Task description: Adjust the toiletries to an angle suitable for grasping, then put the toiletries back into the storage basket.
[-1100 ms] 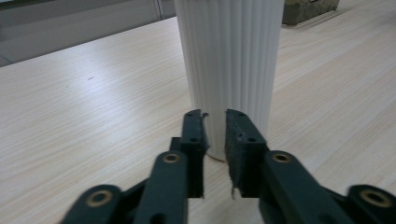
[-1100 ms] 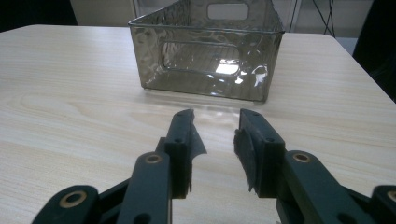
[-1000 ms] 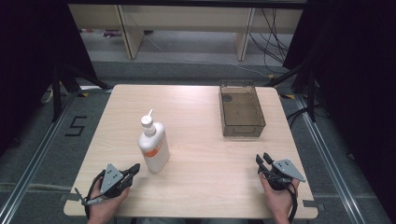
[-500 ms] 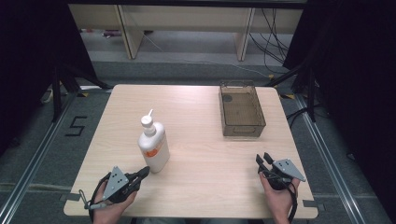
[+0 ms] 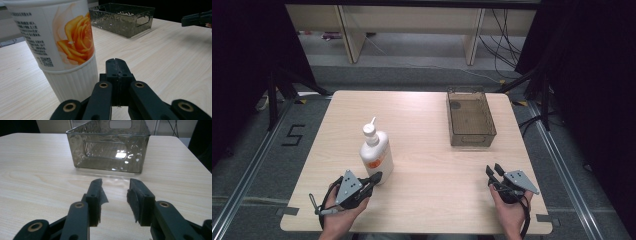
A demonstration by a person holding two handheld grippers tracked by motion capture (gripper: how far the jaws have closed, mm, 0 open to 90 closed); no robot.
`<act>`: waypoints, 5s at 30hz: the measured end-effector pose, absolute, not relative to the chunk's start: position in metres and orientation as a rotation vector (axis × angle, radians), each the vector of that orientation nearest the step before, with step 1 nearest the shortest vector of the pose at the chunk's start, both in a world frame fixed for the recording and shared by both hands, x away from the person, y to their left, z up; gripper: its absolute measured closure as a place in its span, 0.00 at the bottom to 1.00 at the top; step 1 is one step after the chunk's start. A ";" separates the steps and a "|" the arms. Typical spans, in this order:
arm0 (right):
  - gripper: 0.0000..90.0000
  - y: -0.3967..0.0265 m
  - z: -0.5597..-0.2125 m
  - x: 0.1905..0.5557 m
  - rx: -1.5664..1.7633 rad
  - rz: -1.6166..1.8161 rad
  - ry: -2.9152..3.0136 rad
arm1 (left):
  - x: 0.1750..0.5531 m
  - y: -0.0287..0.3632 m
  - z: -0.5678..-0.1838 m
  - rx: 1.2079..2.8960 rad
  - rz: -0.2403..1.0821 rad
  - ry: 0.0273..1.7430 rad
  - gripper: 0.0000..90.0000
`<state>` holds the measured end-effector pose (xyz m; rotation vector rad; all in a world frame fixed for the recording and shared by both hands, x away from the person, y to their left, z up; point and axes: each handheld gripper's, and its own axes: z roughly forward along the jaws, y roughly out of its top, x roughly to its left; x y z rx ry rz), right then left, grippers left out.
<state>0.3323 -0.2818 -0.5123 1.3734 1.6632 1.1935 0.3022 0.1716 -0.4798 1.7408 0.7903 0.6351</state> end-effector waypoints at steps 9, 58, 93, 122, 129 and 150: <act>0.70 -0.280 -0.513 0.332 1.379 1.218 1.639 | 0.309 0.173 -0.480 1.745 0.654 0.822 1.00; 0.60 -0.280 -0.513 0.333 1.340 1.199 1.662 | 0.345 0.211 -0.494 1.654 0.733 1.036 1.00; 0.51 -0.029 -0.414 0.358 0.965 1.514 1.745 | 0.341 0.241 -0.524 1.570 0.788 1.032 0.50; 0.51 0.048 -0.405 0.345 1.006 1.493 1.593 | 0.342 0.243 -0.524 1.552 0.783 1.039 0.47; 0.50 0.058 -0.396 0.351 0.965 1.492 1.604 | 0.342 0.242 -0.524 1.562 0.786 1.029 0.47; 0.50 0.068 -0.389 0.367 0.997 1.458 1.630 | 0.341 0.240 -0.524 1.553 0.779 1.045 0.46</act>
